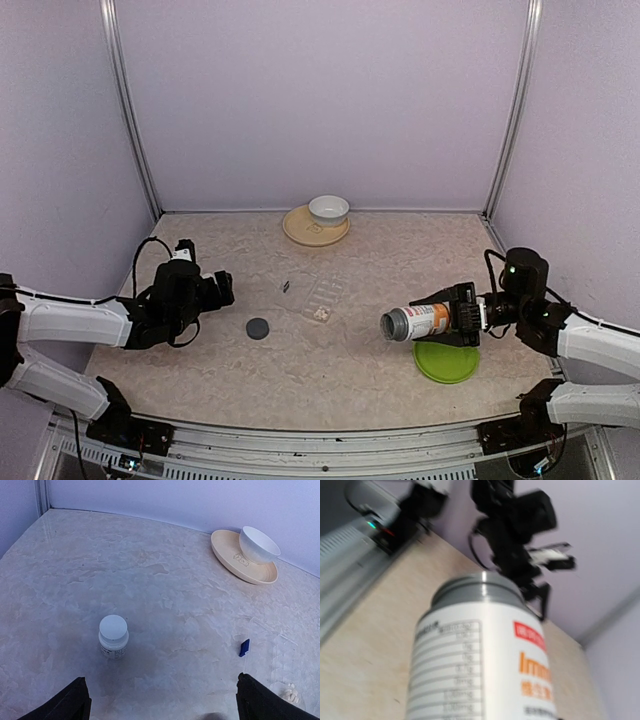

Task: Sort the pills into containers
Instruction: Pass from the right arm to the left

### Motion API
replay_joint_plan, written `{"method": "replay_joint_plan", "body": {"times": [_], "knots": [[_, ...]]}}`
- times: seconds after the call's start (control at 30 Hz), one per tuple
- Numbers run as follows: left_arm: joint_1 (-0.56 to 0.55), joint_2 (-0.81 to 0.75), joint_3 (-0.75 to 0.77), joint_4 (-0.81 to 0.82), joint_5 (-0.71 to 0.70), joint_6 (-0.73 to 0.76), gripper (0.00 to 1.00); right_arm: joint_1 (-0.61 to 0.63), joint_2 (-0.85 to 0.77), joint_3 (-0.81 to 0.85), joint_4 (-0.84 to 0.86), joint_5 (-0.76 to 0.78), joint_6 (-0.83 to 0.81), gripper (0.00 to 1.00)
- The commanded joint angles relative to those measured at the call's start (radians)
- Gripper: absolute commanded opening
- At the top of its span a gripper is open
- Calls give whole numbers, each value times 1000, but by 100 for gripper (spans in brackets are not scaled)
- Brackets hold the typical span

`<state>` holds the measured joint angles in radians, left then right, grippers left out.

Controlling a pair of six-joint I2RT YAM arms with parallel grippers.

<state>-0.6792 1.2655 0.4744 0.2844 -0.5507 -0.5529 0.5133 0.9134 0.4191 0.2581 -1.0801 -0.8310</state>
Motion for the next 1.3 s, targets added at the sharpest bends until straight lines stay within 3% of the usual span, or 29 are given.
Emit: {"method": "replay_joint_plan", "body": {"times": [0.0, 0.2, 0.43, 0.87, 1.27], "knots": [[6, 8, 24, 21, 13, 2, 99, 7, -41, -81, 253, 160, 52, 0], [6, 21, 32, 22, 49, 16, 99, 7, -13, -93, 314, 137, 83, 0], [-34, 85, 88, 84, 343, 103, 99, 35, 10, -80, 334, 126, 115, 0], [-256, 270, 381, -75, 347, 127, 99, 216, 156, 18, 327, 242, 126, 0], [-349, 321, 451, -39, 484, 150, 99, 264, 255, 60, 391, 348, 171, 0]]}}
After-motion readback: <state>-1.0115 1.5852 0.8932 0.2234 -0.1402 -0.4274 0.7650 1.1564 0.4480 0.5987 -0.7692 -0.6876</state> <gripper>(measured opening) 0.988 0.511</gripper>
